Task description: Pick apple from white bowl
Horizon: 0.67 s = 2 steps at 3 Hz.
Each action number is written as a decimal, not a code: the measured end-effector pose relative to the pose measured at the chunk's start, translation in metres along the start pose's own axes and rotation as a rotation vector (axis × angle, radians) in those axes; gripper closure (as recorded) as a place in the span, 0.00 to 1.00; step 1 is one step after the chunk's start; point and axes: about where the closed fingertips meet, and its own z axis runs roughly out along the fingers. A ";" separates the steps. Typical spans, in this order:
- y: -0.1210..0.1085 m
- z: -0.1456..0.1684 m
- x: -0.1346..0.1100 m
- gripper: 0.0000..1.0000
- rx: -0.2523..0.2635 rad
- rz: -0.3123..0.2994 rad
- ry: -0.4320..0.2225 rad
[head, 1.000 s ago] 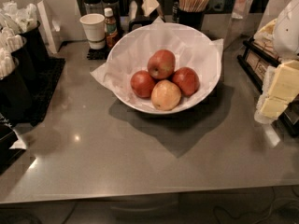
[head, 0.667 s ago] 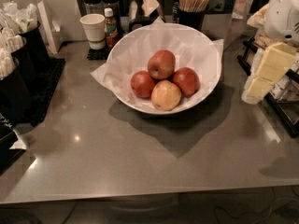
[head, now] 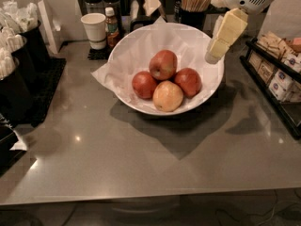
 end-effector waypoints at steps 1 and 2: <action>-0.010 -0.003 -0.008 0.00 0.023 -0.006 -0.021; -0.010 0.001 -0.005 0.00 0.035 0.045 -0.060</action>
Offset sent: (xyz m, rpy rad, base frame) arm 0.0075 -0.0033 0.0014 0.1347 -0.0361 -0.1017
